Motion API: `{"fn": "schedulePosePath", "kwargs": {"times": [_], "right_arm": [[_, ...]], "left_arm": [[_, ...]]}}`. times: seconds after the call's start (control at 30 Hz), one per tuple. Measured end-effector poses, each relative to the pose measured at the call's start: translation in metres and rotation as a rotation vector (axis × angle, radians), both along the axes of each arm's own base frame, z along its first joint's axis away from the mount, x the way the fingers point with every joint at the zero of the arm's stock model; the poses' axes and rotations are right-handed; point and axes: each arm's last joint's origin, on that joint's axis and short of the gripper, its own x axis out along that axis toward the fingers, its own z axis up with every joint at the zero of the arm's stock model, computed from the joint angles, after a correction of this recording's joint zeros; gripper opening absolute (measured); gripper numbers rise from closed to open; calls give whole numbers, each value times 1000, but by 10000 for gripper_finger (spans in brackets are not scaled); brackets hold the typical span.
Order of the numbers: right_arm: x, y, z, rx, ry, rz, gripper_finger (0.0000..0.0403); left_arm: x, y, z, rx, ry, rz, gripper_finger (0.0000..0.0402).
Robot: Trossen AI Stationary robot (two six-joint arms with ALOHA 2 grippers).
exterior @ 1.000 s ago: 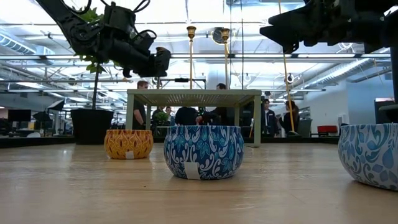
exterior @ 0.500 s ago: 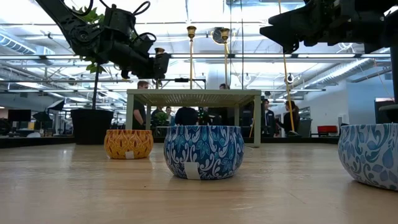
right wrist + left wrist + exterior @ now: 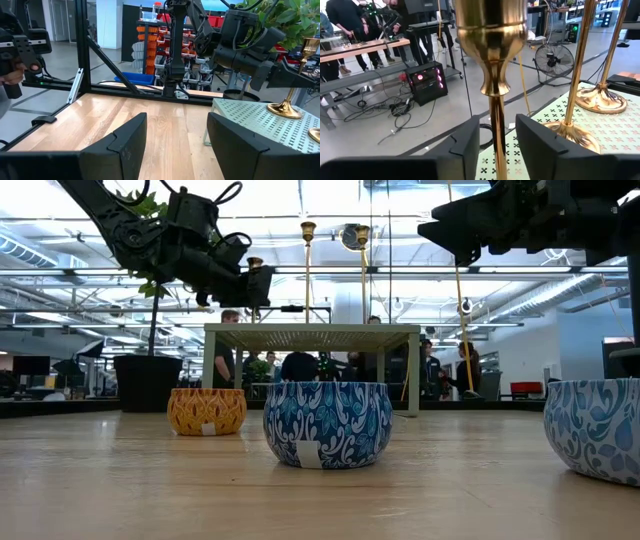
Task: Pick & Place candle stick holders
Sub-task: Put the gold candle holder on the shelf, then put the orange scented candle on the shelf
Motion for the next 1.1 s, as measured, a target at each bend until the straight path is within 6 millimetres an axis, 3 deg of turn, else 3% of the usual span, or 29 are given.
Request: {"fn": "schedulePosePath", "kwargs": {"times": [0.2,0.6,0.9,1.1], "right_arm": [[0,1,-2,-1,17,9,207],[0,5,-8,15,86,35,273],[-1,16,-8,32,89,88,269],[-2,22,-8,29,91,119,269]], "left_arm": [[2,-8,5,11,-15,-28,147],[-6,-32,13,-59,69,-65,147],[-16,-53,20,-139,106,-109,147],[-27,-78,23,-200,179,-199,147]]}}
